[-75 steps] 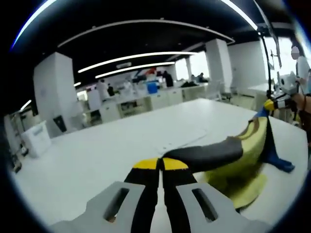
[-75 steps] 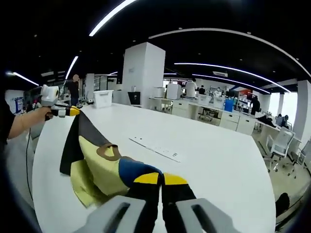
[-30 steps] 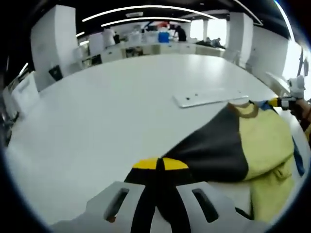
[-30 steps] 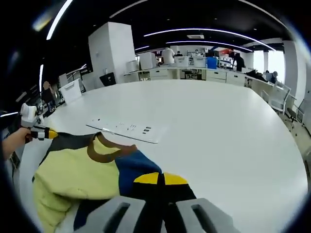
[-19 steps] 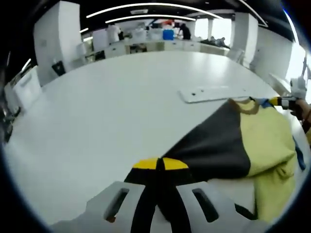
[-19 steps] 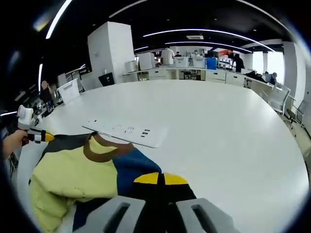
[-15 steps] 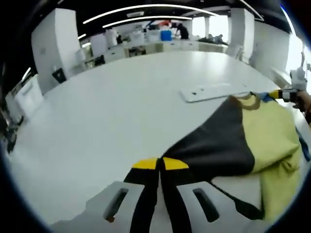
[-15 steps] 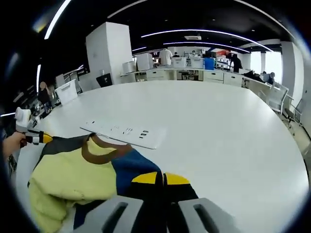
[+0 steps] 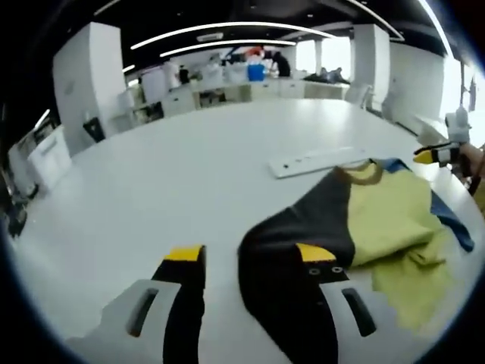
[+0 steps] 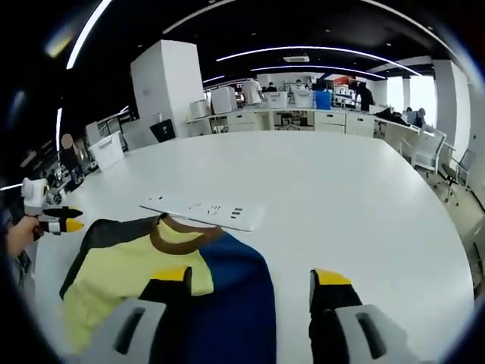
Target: Fold the garment on the visible template until the final outline fits inside the template.
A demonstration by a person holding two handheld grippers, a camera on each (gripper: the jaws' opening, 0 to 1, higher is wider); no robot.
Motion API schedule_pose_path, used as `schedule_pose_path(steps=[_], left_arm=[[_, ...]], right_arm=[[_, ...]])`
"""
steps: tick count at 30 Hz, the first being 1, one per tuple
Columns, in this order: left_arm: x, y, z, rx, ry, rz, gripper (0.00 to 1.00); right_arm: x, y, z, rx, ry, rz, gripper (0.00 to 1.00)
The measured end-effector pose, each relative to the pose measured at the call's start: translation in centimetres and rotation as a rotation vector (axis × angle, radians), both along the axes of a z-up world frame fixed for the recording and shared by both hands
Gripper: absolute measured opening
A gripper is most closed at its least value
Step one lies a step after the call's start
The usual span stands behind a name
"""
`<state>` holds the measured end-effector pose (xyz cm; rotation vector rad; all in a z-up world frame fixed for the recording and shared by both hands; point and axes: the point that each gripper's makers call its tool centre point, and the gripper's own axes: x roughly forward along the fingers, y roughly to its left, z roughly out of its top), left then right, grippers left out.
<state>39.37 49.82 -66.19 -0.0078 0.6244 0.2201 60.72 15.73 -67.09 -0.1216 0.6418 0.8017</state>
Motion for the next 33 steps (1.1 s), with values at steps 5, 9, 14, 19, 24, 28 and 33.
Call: schedule_pose_path(steps=[5,9,14,19,24,28,33], left_arm=[[-1.3,-2.0,0.8,-0.013,-0.023,-0.033,0.62],[-2.1,-3.2,1.0,-0.032,-0.029,-0.048,0.66],[-3.0,-5.2,1.1,-0.045,-0.036,-0.091,0.66],[-3.6,-6.8,1.3,-0.059,-0.046,-0.118,0.65],[-4.2,-8.3,1.5,-0.062,-0.058,-0.141,0.66],[-4.6,-9.1,1.8,-0.066,-0.068,-0.148,0.74],[-5.7,-10.1,2.1,-0.069,-0.073,-0.153,0.83]], right_arm=[[-2.3,-0.9,0.8,0.014,0.026,0.015,0.68],[-4.2,-1.5,1.2,0.011,0.027,0.042,0.69],[-6.4,-2.0,1.7,0.024,0.023,0.071,0.67],[-7.8,-2.8,1.2,0.006,0.032,0.077,0.65],[-10.0,-3.9,0.6,-0.019,0.035,0.09,0.64],[-10.9,-4.8,0.2,-0.023,0.048,0.092,0.64],[-12.3,-6.1,0.4,-0.015,0.058,0.076,0.64]])
